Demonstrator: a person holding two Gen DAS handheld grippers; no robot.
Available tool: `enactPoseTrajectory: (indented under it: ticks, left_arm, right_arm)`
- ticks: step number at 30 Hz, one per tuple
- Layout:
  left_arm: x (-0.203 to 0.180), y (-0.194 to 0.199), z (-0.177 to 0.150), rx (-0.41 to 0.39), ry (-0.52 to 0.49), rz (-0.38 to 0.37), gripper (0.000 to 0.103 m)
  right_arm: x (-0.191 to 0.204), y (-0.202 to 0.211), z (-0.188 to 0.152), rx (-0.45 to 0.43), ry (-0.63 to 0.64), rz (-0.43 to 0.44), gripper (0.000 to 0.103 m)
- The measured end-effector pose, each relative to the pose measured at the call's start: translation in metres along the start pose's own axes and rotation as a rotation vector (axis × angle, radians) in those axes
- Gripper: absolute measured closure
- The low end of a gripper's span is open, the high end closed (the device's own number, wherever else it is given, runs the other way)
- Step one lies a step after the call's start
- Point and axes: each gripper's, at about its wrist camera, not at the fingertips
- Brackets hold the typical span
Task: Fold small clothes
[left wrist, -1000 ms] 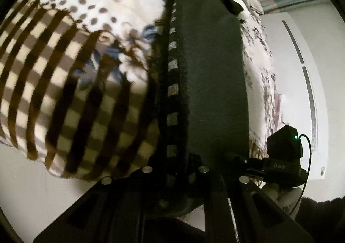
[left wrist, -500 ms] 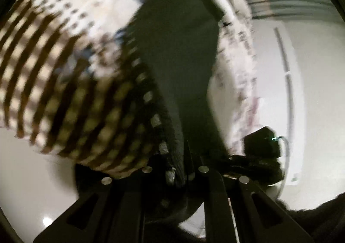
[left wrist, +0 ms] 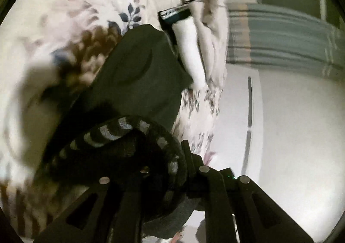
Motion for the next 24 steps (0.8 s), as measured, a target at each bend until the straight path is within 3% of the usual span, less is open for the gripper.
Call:
enactPoseTrajectory:
  ticks: [3, 6, 10, 15, 17, 20, 22, 24]
  left_arm:
    - [0.011, -0.019, 0.038, -0.003, 0.064, -0.007, 0.085]
    - [0.016, -0.033, 0.07, -0.02, 0.14, -0.06, 0.079]
    - [0.021, -0.043, 0.094, -0.023, 0.217, -0.115, 0.075]
    - [0.022, -0.046, 0.127, -0.069, 0.291, -0.217, 0.071]
    - [0.017, -0.044, 0.141, -0.089, 0.255, -0.194, 0.071]
    - [0.007, -0.046, 0.16, -0.092, 0.15, -0.102, 0.07]
    - [-0.009, -0.051, 0.167, -0.07, -0.012, 0.026, 0.069]
    - [-0.027, -0.057, 0.162, -0.023, -0.198, 0.175, 0.056]
  right_arm:
    - [0.017, -0.015, 0.05, -0.017, -0.063, 0.024, 0.084]
    - [0.036, -0.026, 0.09, -0.038, -0.088, 0.05, 0.074]
    - [0.049, -0.032, 0.117, -0.072, -0.125, 0.072, 0.072]
    - [0.05, -0.032, 0.144, -0.134, -0.197, 0.121, 0.058]
    - [0.046, -0.027, 0.145, -0.156, -0.188, 0.122, 0.058]
    - [0.05, -0.02, 0.154, -0.219, -0.168, 0.12, 0.057]
    - [0.058, -0.011, 0.154, -0.273, -0.1, 0.026, 0.057]
    - [0.072, -0.013, 0.152, -0.283, 0.015, -0.131, 0.055]
Point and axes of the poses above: each gripper's, at about its wrist camera, not at the fingertips, and y roughly against the way its jaws point, x to its left, z to its top, and after that the axes turned 4 degrees about -y, right-handed
